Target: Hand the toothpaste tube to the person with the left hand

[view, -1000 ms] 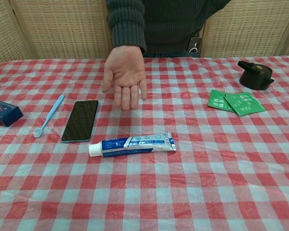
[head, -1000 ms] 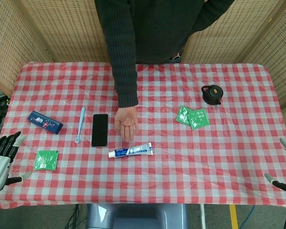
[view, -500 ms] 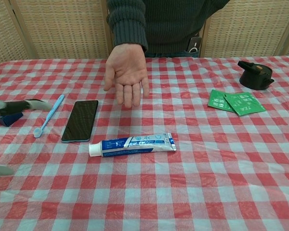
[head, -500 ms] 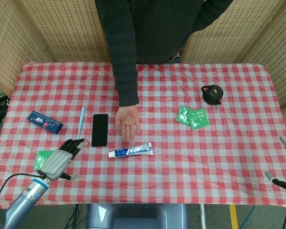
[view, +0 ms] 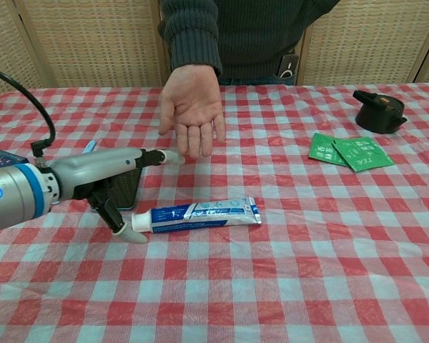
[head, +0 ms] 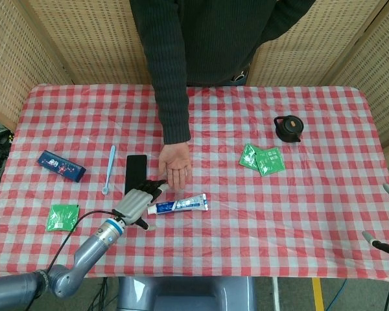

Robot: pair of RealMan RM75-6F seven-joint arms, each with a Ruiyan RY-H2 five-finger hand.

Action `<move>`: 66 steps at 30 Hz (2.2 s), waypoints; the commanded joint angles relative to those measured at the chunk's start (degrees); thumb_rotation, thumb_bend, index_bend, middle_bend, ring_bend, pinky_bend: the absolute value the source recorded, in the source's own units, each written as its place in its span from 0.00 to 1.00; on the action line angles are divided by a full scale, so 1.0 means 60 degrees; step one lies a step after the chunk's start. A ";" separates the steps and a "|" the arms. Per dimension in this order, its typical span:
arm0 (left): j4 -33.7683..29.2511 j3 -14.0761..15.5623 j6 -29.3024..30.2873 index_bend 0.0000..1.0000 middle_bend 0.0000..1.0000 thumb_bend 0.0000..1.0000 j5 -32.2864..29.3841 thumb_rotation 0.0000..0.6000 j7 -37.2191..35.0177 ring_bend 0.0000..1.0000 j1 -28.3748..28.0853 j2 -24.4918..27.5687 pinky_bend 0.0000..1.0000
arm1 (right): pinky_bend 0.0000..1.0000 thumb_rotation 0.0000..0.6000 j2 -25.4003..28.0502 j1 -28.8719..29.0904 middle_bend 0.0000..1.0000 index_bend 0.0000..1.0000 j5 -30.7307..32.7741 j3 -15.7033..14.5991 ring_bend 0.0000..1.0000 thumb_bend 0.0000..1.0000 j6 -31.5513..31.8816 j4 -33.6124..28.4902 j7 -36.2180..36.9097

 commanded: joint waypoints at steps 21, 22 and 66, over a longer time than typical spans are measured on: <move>0.1808 -0.0077 0.1116 0.39 0.28 0.29 -0.2216 1.00 0.2026 0.36 -0.1336 -0.2535 0.51 | 0.00 1.00 0.0182 0.0028 0.00 0.09 0.0271 0.0100 0.00 0.00 -0.0217 0.0203 0.0763; 0.1856 -0.0073 0.1193 0.42 0.31 0.31 -0.2180 1.00 0.2042 0.39 -0.1348 -0.2600 0.54 | 0.00 1.00 0.0184 0.0026 0.00 0.09 0.0276 0.0101 0.00 0.00 -0.0220 0.0210 0.0774; -0.1613 0.0702 0.3598 0.66 0.51 0.42 0.2895 1.00 0.0156 0.56 -0.0601 0.2066 0.68 | 0.00 1.00 0.0054 0.0010 0.00 0.09 0.0107 0.0061 0.00 0.00 -0.0072 0.0048 0.0270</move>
